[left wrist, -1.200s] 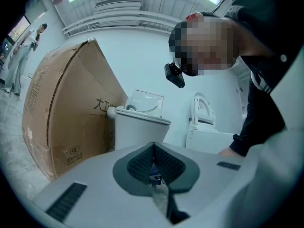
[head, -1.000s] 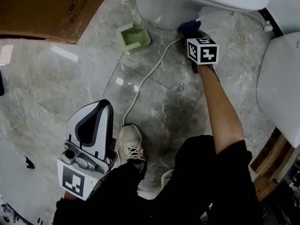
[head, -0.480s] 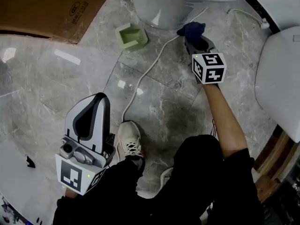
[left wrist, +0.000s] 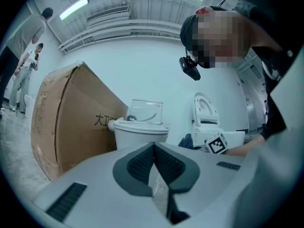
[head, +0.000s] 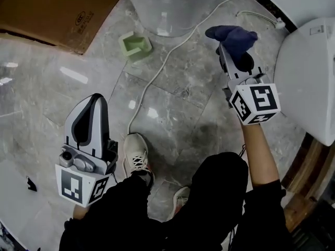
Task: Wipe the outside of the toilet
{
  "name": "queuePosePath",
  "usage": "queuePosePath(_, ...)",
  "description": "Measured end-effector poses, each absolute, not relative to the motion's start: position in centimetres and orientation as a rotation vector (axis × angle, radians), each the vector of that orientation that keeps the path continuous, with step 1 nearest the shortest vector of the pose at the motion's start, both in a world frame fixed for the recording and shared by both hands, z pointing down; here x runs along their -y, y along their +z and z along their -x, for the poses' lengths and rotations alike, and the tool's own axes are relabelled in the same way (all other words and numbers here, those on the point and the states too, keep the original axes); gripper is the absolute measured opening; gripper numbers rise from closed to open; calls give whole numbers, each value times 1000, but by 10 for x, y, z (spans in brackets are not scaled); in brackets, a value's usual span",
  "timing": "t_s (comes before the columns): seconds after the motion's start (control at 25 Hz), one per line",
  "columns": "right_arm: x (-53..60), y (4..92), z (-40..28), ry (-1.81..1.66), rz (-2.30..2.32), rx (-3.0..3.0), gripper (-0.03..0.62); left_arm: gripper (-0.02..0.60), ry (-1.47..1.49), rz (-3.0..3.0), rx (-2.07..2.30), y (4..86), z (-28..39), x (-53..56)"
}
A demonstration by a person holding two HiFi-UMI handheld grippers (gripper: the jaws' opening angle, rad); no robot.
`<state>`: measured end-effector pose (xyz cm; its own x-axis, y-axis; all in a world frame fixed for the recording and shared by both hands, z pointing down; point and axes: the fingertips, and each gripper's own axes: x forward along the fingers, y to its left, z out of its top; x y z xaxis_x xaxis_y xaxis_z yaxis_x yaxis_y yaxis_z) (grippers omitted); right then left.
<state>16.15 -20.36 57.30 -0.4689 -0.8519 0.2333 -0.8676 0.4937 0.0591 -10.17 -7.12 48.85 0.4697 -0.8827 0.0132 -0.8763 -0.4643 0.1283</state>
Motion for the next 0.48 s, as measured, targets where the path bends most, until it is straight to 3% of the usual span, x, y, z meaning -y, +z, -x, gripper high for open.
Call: queuePosePath(0.48,116,469,-219,-117,-1675,2529,69,9,-9,-2615,1682,459,108,54)
